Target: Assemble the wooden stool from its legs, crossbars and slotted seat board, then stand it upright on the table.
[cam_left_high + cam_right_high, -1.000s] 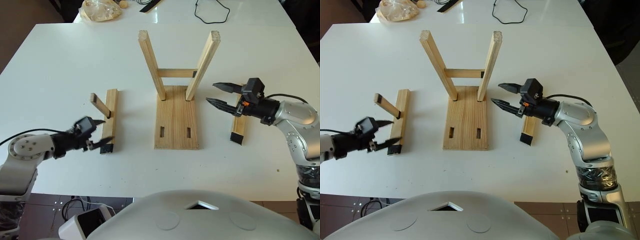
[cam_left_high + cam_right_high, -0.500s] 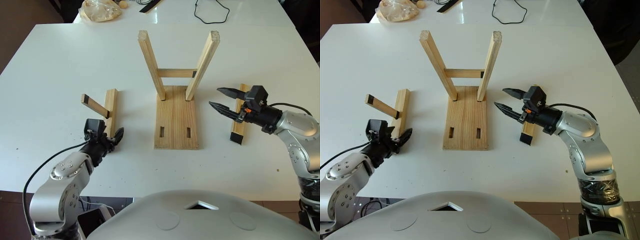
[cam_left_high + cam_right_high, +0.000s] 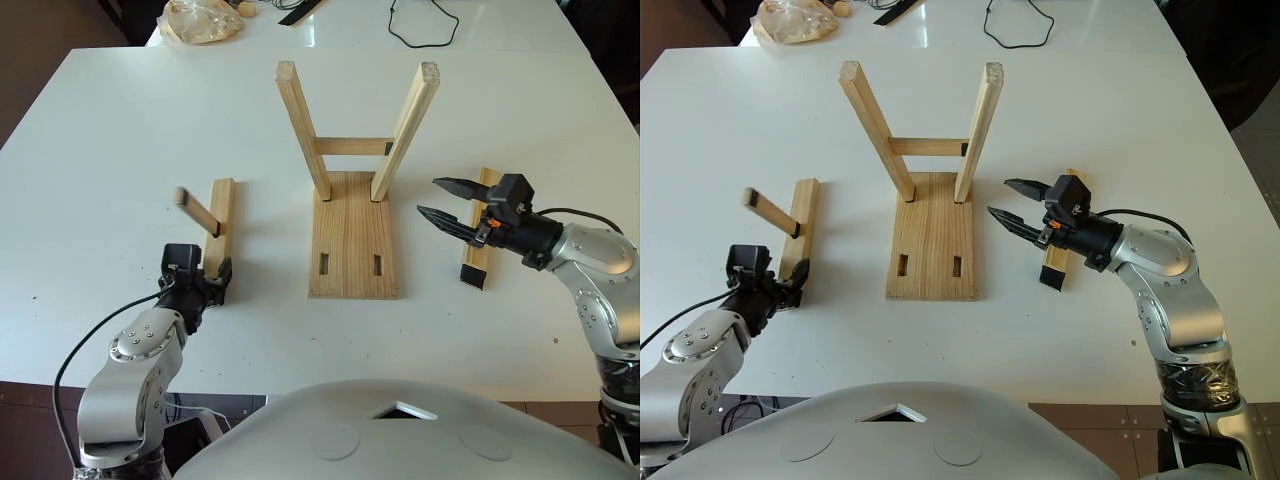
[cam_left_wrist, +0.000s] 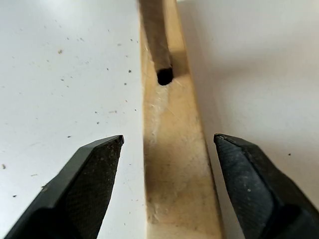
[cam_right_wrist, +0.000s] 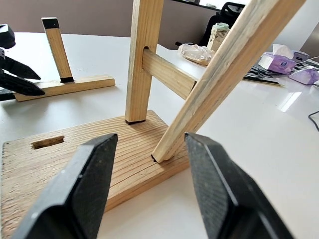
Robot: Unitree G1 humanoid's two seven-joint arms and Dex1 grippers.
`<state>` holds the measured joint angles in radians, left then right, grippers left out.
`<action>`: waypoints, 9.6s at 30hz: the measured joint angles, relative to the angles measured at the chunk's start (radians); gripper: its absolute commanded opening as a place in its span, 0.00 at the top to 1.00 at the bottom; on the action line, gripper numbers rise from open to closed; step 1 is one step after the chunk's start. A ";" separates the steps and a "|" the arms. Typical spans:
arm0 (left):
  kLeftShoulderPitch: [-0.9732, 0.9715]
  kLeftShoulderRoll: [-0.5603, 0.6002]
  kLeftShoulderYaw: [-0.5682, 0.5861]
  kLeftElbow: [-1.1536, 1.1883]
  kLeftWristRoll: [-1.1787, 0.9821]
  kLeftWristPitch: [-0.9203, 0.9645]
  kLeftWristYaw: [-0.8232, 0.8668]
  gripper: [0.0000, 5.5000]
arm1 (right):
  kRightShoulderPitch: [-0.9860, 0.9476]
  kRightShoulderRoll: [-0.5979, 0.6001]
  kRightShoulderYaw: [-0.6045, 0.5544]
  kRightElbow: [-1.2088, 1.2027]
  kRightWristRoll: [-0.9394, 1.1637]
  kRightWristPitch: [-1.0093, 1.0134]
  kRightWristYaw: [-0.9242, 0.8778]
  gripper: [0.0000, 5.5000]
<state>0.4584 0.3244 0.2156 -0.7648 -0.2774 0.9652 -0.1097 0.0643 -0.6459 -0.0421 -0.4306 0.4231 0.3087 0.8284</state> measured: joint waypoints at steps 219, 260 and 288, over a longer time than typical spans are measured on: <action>-0.248 0.340 -0.377 0.500 0.003 -0.712 -0.824 0.21 | -0.322 -0.182 0.404 0.254 -0.106 -0.066 0.438 0.64; -0.248 0.326 -0.363 0.478 0.001 -0.707 -0.784 0.21 | -0.263 -0.223 0.273 0.379 -0.256 -0.218 0.450 0.35; -0.014 0.255 -0.284 0.315 -0.007 -0.693 -0.608 0.21 | 0.193 0.000 -0.084 -0.089 -0.190 0.640 -0.363 0.16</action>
<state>0.4441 0.5798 -0.0681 -0.4494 -0.2841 0.2717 -0.7174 0.2573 -0.6456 -0.1263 -0.5193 0.2331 0.9485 0.4649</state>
